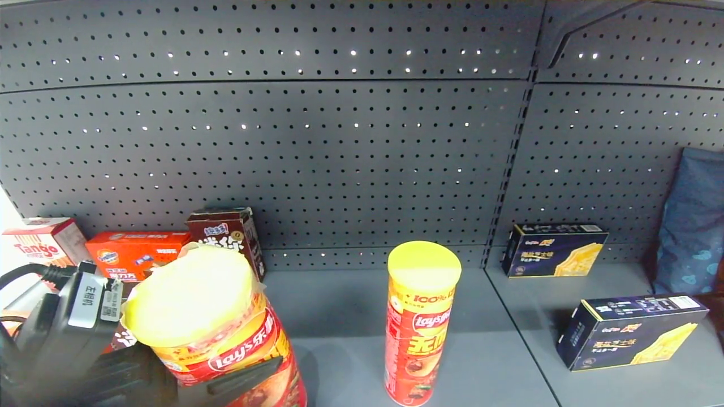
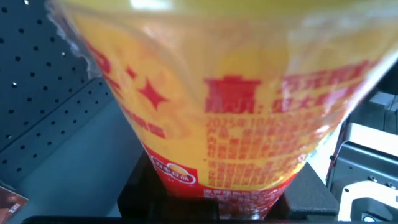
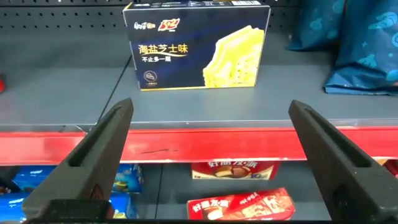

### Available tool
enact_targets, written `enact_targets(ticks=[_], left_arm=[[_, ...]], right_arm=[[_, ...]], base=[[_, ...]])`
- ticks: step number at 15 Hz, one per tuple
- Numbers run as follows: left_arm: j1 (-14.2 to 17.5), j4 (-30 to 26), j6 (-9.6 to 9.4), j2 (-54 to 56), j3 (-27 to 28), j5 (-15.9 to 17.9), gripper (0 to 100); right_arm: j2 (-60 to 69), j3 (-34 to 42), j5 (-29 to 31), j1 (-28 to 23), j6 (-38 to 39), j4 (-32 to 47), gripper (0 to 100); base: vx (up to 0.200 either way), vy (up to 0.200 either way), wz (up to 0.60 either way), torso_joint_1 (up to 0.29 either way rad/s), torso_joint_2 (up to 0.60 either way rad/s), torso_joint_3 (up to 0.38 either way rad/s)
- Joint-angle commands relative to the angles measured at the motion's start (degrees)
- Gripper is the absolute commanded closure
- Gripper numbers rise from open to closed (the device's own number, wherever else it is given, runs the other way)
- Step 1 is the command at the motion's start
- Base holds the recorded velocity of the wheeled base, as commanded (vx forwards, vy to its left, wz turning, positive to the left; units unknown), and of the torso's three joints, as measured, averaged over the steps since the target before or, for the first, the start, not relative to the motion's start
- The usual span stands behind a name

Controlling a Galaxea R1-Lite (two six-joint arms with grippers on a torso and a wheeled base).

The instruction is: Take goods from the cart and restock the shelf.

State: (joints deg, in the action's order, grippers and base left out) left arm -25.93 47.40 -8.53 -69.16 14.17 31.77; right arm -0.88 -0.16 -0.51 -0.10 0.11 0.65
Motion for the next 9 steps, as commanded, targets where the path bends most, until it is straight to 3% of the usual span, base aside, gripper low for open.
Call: enact_targets(ticks=[1,4,5,6,9], left_arm=[[-0.17,0.15,-0.08,-1.77,0.16,0.05,100],[-0.53,1.38,0.01,-1.77,-2.12,-0.13,100],[-0.17,4.9,0.18,-0.89,-8.01,-0.13,100],[0.0,6.74,0.45,-0.36,-9.51,-0.13,100],[0.0,7.36,0.54,-0.72,-7.84,-0.04,100]], right_arm=[[0.09,-0.02,-0.02,0.01,-0.02,-0.03,0],[0.09,-0.02,-0.02,0.01,-0.02,-0.03,0],[0.09,-0.02,-0.02,0.01,-0.02,-0.03,0],[0.09,-0.02,-0.02,0.01,-0.02,-0.03,0],[0.09,-0.02,-0.02,0.01,-0.02,-0.03,0]], base=[[0.0,0.0,0.0,0.0,0.0,0.0],[0.0,0.0,0.0,0.0,0.0,0.0],[0.0,0.0,0.0,0.0,0.0,0.0],[0.0,0.0,0.0,0.0,0.0,0.0],[0.0,0.0,0.0,0.0,0.0,0.0]])
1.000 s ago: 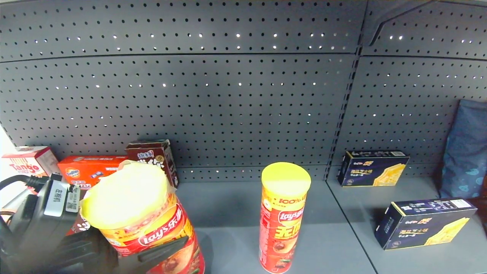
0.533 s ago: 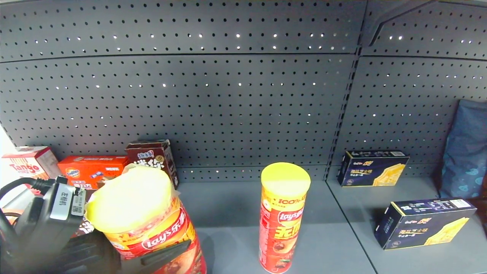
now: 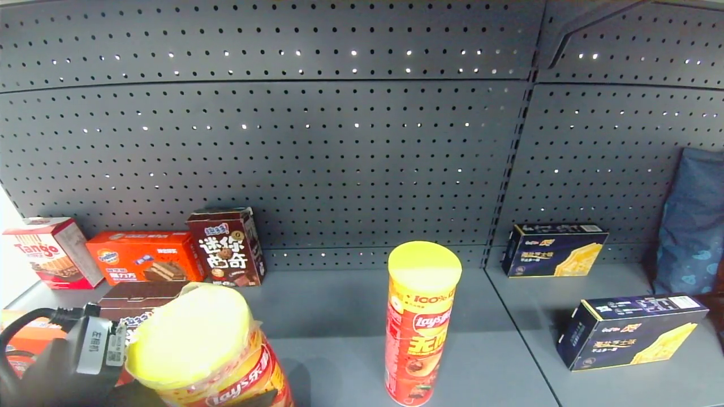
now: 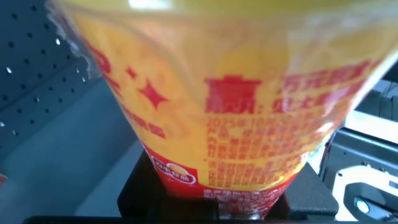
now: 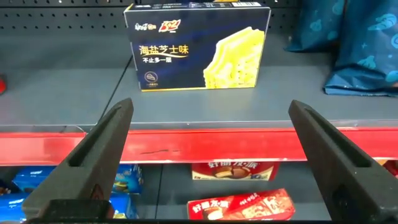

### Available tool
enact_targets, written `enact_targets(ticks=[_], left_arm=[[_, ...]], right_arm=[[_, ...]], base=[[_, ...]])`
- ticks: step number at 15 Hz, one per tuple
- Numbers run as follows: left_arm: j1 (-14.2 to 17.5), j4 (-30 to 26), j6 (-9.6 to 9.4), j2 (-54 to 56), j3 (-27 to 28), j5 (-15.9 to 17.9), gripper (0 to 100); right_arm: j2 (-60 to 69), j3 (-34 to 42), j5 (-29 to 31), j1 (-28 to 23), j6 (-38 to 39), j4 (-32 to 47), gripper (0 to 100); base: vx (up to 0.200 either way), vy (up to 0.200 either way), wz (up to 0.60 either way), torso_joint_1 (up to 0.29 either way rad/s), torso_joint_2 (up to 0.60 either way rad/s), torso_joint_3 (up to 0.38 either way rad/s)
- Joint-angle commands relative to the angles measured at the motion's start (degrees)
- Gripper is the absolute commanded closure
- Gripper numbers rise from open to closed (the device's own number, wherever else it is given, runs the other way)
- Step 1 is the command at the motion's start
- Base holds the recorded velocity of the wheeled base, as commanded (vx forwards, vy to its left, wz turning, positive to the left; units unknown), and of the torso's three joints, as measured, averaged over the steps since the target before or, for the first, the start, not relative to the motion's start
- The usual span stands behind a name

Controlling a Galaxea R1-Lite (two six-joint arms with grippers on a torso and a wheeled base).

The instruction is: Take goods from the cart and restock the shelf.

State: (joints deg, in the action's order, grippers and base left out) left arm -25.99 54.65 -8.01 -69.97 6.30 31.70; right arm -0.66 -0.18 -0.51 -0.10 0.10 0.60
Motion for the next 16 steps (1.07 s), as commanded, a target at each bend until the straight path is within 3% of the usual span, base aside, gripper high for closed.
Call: enact_targets(ticks=[1,7,9,10,13,16], left_arm=[[0.06,-0.07,0.01,-1.83,2.49,0.03,100],[0.59,-0.07,0.27,-14.66,16.29,-0.23,100],[4.98,-0.6,0.36,-18.0,22.0,-0.14,100],[5.42,-0.6,0.36,-18.97,24.2,-0.32,100],[5.07,-0.86,0.19,-17.3,24.37,-3.83,100],[4.55,-9.39,0.01,-12.64,23.76,-4.01,100]], right_arm=[[-0.13,0.01,-0.02,0.01,-0.01,0.02,0],[-0.13,0.01,-0.02,0.01,-0.01,0.02,0],[-0.13,0.01,-0.02,0.01,-0.01,0.02,0],[-0.13,0.01,-0.02,0.01,-0.01,0.02,0],[-0.13,0.01,-0.02,0.01,-0.01,0.02,0],[-0.13,0.01,-0.02,0.01,-0.01,0.02,0]], base=[[0.0,0.0,0.0,0.0,0.0,0.0],[0.0,0.0,0.0,0.0,0.0,0.0],[0.0,0.0,0.0,0.0,0.0,0.0],[0.0,0.0,0.0,0.0,0.0,0.0],[0.0,0.0,0.0,0.0,0.0,0.0],[0.0,0.0,0.0,0.0,0.0,0.0]])
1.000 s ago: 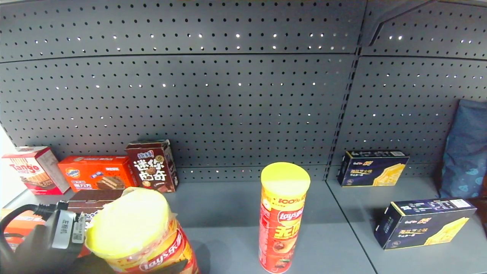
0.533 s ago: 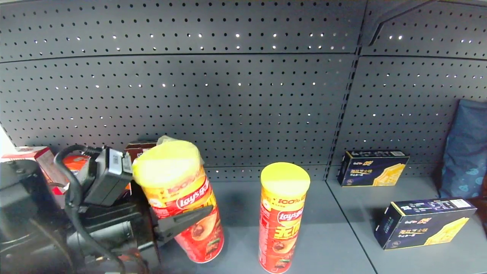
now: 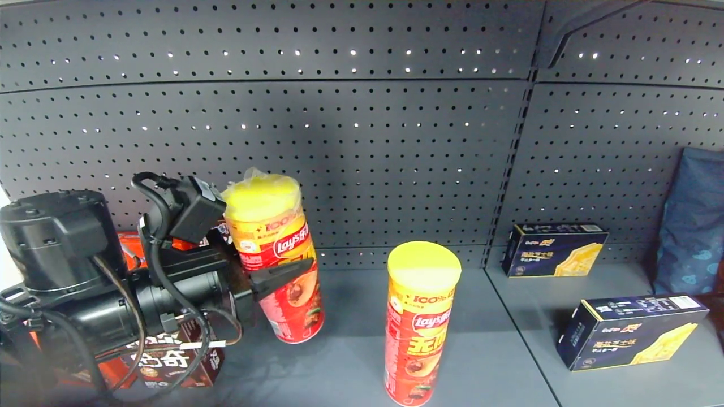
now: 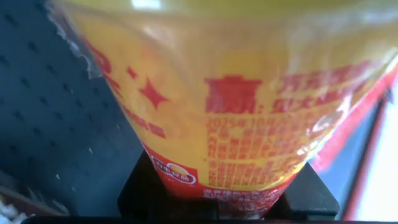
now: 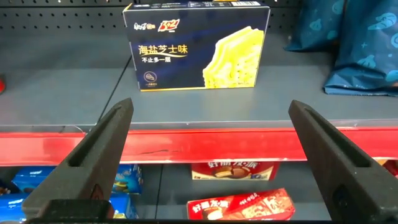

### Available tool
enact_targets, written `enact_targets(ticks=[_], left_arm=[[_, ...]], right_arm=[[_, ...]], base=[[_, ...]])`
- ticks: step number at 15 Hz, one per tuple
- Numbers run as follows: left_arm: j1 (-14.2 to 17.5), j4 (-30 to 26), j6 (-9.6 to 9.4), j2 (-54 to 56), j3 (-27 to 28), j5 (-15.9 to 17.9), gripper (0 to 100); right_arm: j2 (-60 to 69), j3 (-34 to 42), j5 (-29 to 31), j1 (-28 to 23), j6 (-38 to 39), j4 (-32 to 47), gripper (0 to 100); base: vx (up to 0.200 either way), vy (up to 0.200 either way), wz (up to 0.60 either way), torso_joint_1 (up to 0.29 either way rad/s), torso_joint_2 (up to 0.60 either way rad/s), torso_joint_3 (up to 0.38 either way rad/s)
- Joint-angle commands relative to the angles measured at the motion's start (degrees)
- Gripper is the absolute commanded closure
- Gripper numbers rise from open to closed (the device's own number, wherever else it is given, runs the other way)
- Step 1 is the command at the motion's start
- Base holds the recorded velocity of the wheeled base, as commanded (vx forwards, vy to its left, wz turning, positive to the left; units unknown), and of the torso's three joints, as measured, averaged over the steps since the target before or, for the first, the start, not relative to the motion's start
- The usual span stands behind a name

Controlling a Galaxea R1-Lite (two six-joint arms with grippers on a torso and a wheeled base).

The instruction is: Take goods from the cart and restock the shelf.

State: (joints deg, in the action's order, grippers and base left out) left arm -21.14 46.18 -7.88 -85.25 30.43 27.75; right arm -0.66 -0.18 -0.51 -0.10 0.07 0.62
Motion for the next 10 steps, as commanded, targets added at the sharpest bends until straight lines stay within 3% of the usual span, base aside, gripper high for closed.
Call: enact_targets(ticks=[1,6,8,10], left_arm=[[-0.92,-2.41,-0.04,3.42,-0.02,-0.15,100],[-2.15,-7.42,0.49,3.95,-0.81,0.03,100],[-2.24,-13.57,0.76,5.97,1.56,-0.06,100],[-2.24,-15.06,0.84,4.48,4.29,0.03,100]], right_arm=[[-0.13,0.01,-0.02,0.01,0.01,-0.01,0],[-0.13,0.01,-0.02,0.01,0.01,-0.01,0],[-0.13,0.01,-0.02,0.01,0.01,-0.01,0],[-0.13,0.01,-0.02,0.01,0.01,-0.01,0]], base=[[0.0,0.0,0.0,0.0,0.0,0.0],[0.0,0.0,0.0,0.0,0.0,0.0],[0.0,0.0,0.0,0.0,0.0,0.0],[0.0,0.0,0.0,0.0,0.0,0.0]])
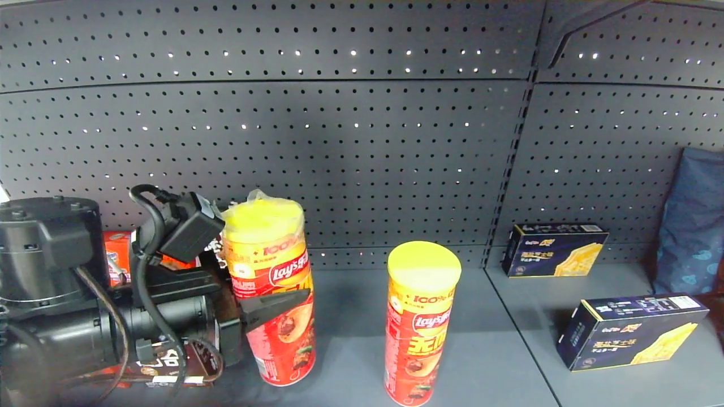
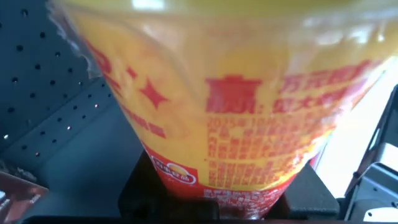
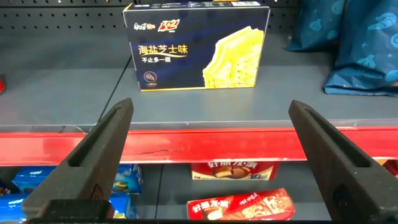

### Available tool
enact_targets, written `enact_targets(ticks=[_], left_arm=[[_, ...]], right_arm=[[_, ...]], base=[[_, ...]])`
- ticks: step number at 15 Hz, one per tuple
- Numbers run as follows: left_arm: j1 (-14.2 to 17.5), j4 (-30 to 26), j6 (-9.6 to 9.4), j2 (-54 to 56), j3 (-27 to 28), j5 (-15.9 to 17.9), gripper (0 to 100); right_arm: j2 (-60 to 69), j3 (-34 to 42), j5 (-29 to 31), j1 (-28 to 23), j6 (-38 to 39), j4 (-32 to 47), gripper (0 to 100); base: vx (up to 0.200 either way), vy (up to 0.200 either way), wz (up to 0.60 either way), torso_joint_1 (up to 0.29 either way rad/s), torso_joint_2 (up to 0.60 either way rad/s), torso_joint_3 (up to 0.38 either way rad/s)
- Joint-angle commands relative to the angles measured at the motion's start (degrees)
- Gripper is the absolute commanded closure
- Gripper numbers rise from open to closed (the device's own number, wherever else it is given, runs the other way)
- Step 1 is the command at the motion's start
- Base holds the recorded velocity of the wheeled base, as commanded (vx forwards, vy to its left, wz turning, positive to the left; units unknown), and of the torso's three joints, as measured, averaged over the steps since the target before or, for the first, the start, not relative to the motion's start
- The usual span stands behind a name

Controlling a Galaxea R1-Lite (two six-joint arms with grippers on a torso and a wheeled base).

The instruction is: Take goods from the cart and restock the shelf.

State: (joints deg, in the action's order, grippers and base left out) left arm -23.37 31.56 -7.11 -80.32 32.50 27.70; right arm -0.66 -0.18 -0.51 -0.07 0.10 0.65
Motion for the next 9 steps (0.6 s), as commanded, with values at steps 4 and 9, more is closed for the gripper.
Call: enact_targets(ticks=[4,9], left_arm=[[-0.36,-0.18,-0.01,-6.34,8.11,0.43,100],[-0.19,1.57,-0.54,-12.4,12.5,0.52,100]], right_arm=[[-0.13,0.01,-0.02,-0.01,-0.01,-0.03,0],[-0.13,0.01,-0.02,-0.01,-0.01,-0.03,0]], base=[[0.0,0.0,0.0,0.0,0.0,0.0],[0.0,0.0,0.0,0.0,0.0,0.0]])
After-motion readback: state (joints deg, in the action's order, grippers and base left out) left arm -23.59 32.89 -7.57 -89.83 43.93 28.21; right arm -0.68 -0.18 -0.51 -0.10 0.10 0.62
